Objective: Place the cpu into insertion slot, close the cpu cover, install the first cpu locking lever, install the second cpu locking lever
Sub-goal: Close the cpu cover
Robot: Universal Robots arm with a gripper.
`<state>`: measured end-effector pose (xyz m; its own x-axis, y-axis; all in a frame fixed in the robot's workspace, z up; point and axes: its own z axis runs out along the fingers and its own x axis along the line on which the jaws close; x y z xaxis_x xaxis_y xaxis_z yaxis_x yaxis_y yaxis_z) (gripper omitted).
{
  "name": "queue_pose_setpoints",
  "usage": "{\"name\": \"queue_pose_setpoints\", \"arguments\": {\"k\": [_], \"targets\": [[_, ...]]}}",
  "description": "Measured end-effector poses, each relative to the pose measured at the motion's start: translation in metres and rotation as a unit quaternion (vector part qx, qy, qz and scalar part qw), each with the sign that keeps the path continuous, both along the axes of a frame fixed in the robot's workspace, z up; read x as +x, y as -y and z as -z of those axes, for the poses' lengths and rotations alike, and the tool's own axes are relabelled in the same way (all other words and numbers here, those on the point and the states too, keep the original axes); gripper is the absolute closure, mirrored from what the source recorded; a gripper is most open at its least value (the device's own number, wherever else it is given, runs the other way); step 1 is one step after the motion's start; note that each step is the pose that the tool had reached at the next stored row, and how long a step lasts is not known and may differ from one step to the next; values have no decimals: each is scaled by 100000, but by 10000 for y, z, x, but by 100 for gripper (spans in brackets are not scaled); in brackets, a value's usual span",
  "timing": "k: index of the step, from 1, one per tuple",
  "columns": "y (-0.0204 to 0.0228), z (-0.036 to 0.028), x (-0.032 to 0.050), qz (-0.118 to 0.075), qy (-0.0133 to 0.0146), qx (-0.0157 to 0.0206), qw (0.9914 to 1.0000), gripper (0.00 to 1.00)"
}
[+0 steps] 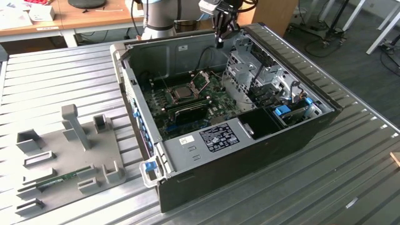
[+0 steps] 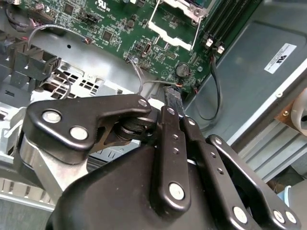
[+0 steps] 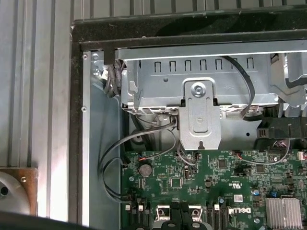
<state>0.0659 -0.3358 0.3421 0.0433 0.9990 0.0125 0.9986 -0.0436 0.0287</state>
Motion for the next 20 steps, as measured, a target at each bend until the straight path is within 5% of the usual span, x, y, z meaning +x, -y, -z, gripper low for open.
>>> {"name": "queue_pose_setpoints", "arguments": {"k": [6,20], "targets": [[0,29,-1,3,6,20,100000,89],[0,248,-1,4,0,-133,100000,89]]}}
